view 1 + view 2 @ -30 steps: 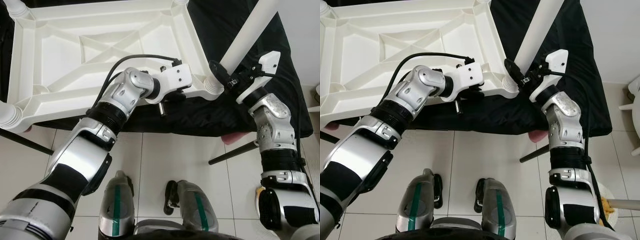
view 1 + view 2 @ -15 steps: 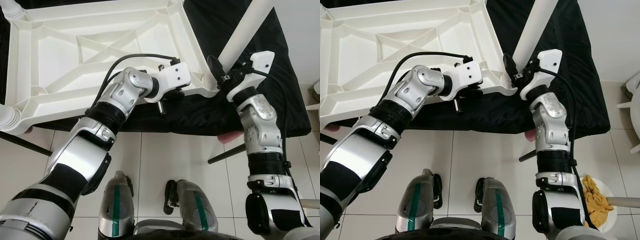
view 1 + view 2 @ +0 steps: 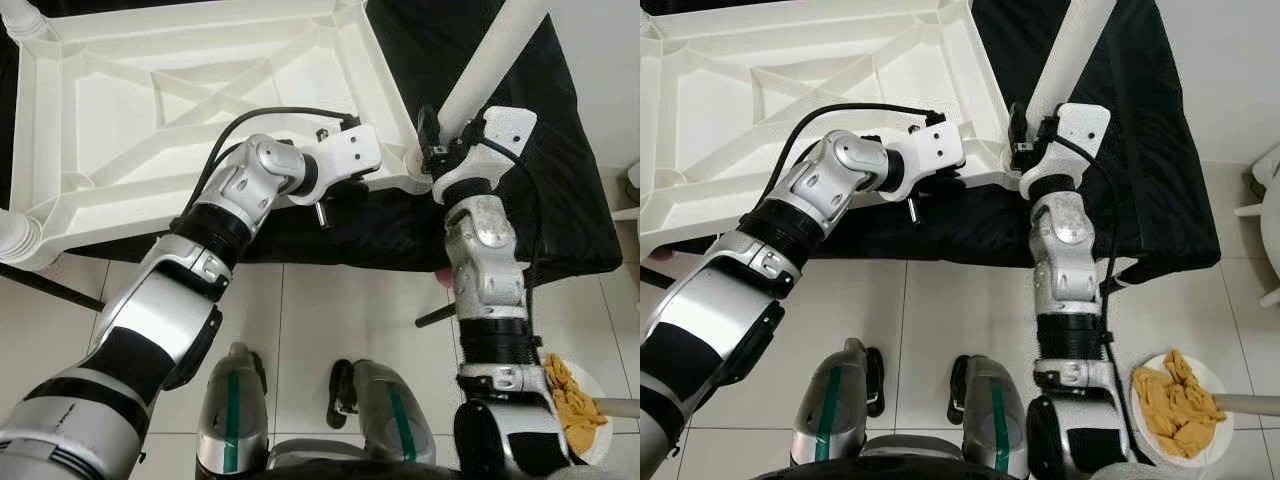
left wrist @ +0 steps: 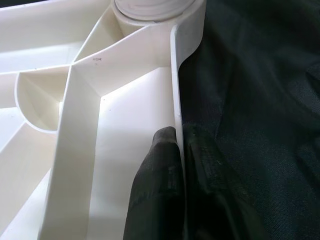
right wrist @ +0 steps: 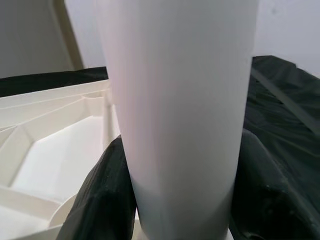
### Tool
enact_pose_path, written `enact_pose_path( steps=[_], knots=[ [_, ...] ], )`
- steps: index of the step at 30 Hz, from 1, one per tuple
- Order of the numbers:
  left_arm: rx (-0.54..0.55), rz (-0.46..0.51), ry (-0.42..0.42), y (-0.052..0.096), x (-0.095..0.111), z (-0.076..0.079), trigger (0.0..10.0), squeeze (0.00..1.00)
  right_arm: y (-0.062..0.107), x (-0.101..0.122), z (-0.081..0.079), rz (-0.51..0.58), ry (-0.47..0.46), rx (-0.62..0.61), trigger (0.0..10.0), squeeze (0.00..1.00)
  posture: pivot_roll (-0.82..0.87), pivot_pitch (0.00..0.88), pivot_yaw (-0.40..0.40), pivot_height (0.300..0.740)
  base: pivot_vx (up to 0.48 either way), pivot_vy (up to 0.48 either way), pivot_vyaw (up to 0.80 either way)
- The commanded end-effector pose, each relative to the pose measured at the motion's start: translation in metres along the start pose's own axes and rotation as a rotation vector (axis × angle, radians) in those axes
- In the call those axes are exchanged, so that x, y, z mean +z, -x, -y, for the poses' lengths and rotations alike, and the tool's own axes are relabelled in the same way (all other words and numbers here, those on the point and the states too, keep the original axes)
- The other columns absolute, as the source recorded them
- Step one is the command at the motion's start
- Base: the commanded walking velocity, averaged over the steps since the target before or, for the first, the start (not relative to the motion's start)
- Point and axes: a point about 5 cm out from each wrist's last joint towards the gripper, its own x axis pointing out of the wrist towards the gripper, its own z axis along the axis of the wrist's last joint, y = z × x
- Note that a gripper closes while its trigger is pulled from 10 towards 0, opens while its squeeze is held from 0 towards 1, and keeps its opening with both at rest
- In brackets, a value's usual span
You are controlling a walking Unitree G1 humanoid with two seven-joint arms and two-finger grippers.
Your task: Building children table
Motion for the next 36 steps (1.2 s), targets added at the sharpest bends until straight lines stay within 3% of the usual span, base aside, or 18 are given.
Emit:
enact_pose_path(
  steps=[1, 13, 14, 15, 16, 28, 29, 33, 36],
  knots=[
    [-0.015, 0.029, 0.003, -0.0029, 0.0008, 0.0053, 10.0, 0.00, 0.0032, -0.0056, 0.0056, -0.034, -0.020, -0.072, 10.0, 0.00, 0.03, 0.063, -0.048, 0.740, 0.000, 0.000, 0.00],
    [-0.016, 0.031, 0.004, -0.0029, 0.0008, 0.0055, 10.0, 0.00, 0.0053, -0.0034, 0.0044, -0.043, -0.012, -0.120, 10.0, 0.00, 0.03, 0.063, -0.049, 0.740, 0.000, 0.000, 0.00],
    [-0.016, 0.031, 0.004, -0.0030, 0.0007, 0.0056, 10.0, 0.00, 0.0053, -0.0030, 0.0047, -0.041, -0.011, -0.122, 10.0, 0.88, 0.03, 0.061, -0.051, 0.740, 0.000, 0.000, 0.00],
    [-0.016, 0.031, 0.004, -0.0030, 0.0007, 0.0056, 10.0, 0.00, 0.0053, -0.0030, 0.0047, -0.041, -0.011, -0.122, 10.0, 0.88, 0.03, 0.061, -0.051, 0.740, 0.000, 0.000, 0.00],
    [-0.016, 0.031, 0.004, -0.0030, 0.0007, 0.0057, 10.0, 0.00, 0.0050, -0.0025, 0.0048, -0.037, -0.013, -0.112, 10.0, 1.00, 0.03, 0.062, -0.052, 0.740, 0.000, 0.000, 0.00],
    [-0.012, 0.029, 0.007, -0.0029, -0.0002, 0.0057, 10.0, 0.00, 0.0017, -0.0009, 0.0118, -0.034, -0.002, -0.049, 10.0, 1.00, 0.03, 0.055, -0.056, 0.740, 0.000, 0.000, 0.00],
    [-0.013, 0.029, 0.007, -0.0031, -0.0004, 0.0061, 10.0, 0.00, 0.0006, -0.0013, 0.0108, -0.043, -0.014, 0.009, 10.0, 0.00, 0.03, 0.053, -0.056, 0.740, 0.000, 0.000, 0.00],
    [-0.016, 0.029, 0.006, -0.0040, -0.0006, 0.0072, 10.0, 0.00, -0.0006, -0.0002, 0.0080, -0.047, -0.028, 0.173, 10.0, 0.00, 0.02, 0.047, -0.056, 0.740, 0.000, 0.000, 0.00],
    [-0.017, 0.030, 0.006, -0.0042, -0.0005, 0.0073, 10.0, 0.00, -0.0006, 0.0002, 0.0075, -0.045, -0.030, 0.214, 10.0, 0.00, 0.02, 0.047, -0.056, 0.740, 0.000, 0.000, 0.00]
  ],
)
